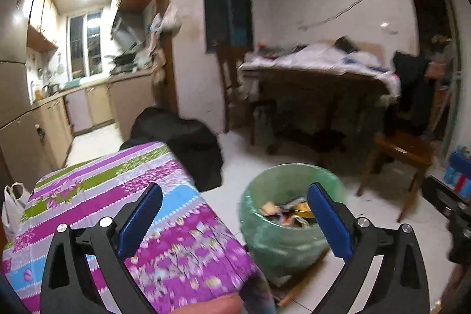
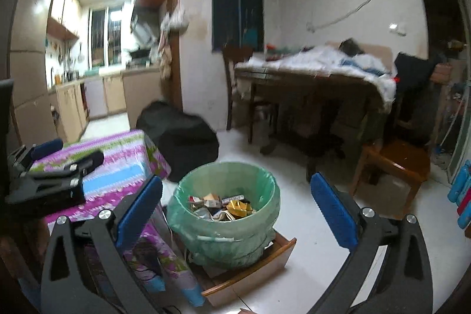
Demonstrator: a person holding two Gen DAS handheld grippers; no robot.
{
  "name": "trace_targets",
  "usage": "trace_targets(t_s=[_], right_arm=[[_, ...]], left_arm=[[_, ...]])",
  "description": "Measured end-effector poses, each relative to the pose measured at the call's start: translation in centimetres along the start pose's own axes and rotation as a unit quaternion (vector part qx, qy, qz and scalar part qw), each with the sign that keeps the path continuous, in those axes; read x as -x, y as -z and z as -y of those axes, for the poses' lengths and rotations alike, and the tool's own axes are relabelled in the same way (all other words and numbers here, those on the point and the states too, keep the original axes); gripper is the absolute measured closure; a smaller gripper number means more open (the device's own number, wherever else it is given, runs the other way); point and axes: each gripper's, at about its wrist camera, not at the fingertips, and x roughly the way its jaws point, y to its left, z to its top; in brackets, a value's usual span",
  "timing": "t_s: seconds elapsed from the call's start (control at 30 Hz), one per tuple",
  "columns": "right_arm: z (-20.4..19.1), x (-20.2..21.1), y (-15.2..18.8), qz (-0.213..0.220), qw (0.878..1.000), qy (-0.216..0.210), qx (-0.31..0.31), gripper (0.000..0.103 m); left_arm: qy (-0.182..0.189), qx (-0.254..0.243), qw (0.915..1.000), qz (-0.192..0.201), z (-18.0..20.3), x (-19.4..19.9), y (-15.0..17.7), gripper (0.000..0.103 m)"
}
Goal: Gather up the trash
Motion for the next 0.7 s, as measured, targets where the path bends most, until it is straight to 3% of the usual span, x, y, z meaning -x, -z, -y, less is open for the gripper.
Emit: trace_targets(t_s=[0.2, 0.47, 0.7], right_arm=[[-0.3, 6.0, 3.0, 0.051, 0.998, 0.03, -0.014, 0.005], [-0.9, 9.6, 5.4, 0.053, 0.998, 0.04, -0.008, 0.005], [-0.4, 12.7, 5.7, 0.071, 0.997, 0.036, -0.016, 0.005]], left_arm=[[0.041, -0.024, 0.9988, 0.017, 2.3, 7.7, 3.4, 0.005], [0.019, -0.001, 0.9996, 0.023, 1.6, 13.7, 7.0, 0.005], [0.009, 0.009, 0.9994, 0.032, 0.7, 17.1, 7.8, 0.005]])
